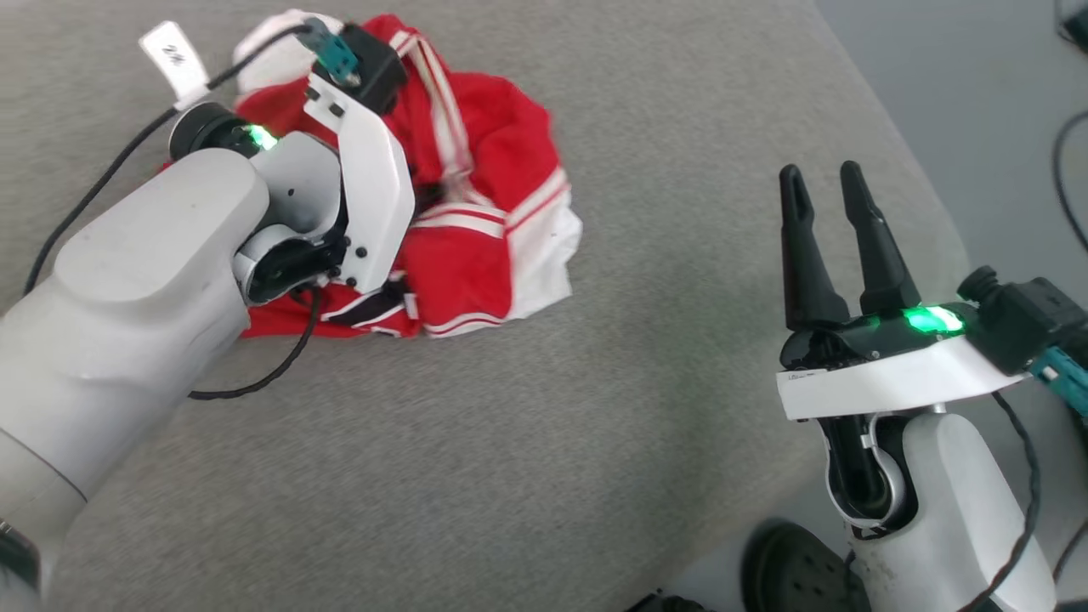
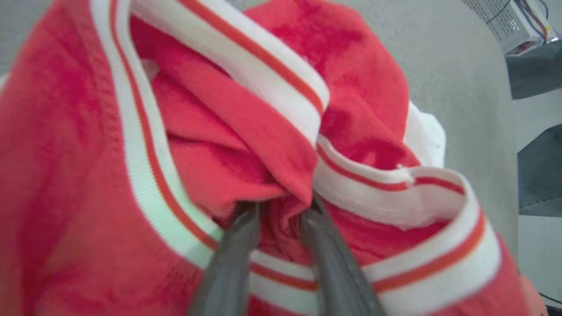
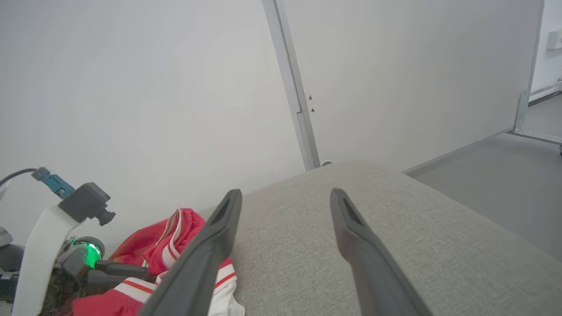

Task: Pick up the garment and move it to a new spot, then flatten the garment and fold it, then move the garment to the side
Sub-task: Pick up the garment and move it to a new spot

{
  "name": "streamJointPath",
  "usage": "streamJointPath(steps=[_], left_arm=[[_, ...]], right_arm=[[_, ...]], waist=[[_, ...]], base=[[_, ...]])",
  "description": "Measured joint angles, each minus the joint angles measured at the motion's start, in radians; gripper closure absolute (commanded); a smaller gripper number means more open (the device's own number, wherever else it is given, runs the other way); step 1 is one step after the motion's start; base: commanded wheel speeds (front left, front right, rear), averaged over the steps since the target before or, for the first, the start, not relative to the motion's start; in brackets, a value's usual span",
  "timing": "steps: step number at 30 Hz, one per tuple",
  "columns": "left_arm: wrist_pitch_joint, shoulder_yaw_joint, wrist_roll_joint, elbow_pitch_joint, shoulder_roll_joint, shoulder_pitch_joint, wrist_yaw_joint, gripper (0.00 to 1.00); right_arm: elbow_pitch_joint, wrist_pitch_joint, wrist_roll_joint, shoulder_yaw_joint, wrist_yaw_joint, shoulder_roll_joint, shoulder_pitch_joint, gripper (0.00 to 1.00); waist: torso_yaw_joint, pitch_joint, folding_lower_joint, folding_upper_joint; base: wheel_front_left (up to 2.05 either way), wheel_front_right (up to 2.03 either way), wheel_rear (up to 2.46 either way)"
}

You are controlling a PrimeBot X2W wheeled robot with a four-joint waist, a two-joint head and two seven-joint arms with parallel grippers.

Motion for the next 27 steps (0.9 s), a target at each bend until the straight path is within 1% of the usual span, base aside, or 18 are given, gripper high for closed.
streamJointPath(steps=[5,10,13,16,19,23,27], left_arm=[[-0.146,0.021,-0.079,-0.068,0.002,0.000,0.000,0.00],[-0.337,0.076,-0.150,-0.105,-0.016,0.036,0.000,0.00],[-0.465,0.101,-0.186,-0.099,-0.009,0.113,0.000,0.00],[-0.569,0.110,-0.209,-0.079,0.004,0.205,0.000,0.00],[-0.664,0.109,-0.234,-0.061,0.001,0.292,0.000,0.00],[-0.722,0.134,-0.262,-0.039,-0.003,0.383,0.000,0.00],[-0.735,0.195,-0.253,-0.016,-0.002,0.467,0.000,0.00]], right_arm=[[0.023,0.000,-0.072,-0.009,0.000,0.001,-0.012,0.00],[0.046,0.000,-0.145,-0.040,0.000,0.001,-0.019,0.00],[0.069,0.000,-0.190,-0.064,0.000,0.002,-0.018,0.00],[0.089,0.000,-0.230,-0.085,0.000,0.002,-0.011,0.00],[0.103,0.000,-0.270,-0.106,0.000,0.002,0.000,0.00],[0.117,0.000,-0.312,-0.129,0.000,0.002,0.022,0.00],[0.130,0.000,-0.336,-0.151,0.000,0.002,0.057,0.00]], waist=[[0.061,-0.032,0.0000,0.0000],[0.144,-0.066,0.0000,0.0000],[0.201,-0.088,0.0000,0.0000],[0.261,-0.112,0.0000,0.0000],[0.326,-0.135,0.0000,0.0000],[0.412,-0.167,0.0000,0.0000],[0.492,-0.205,0.0000,0.0000]], base=[[0.00,0.00,0.00],[0.00,0.00,0.00],[0.00,0.00,0.00],[0.00,0.00,0.00],[0.00,0.00,0.00],[0.00,0.00,0.00],[0.00,0.00,0.00]])
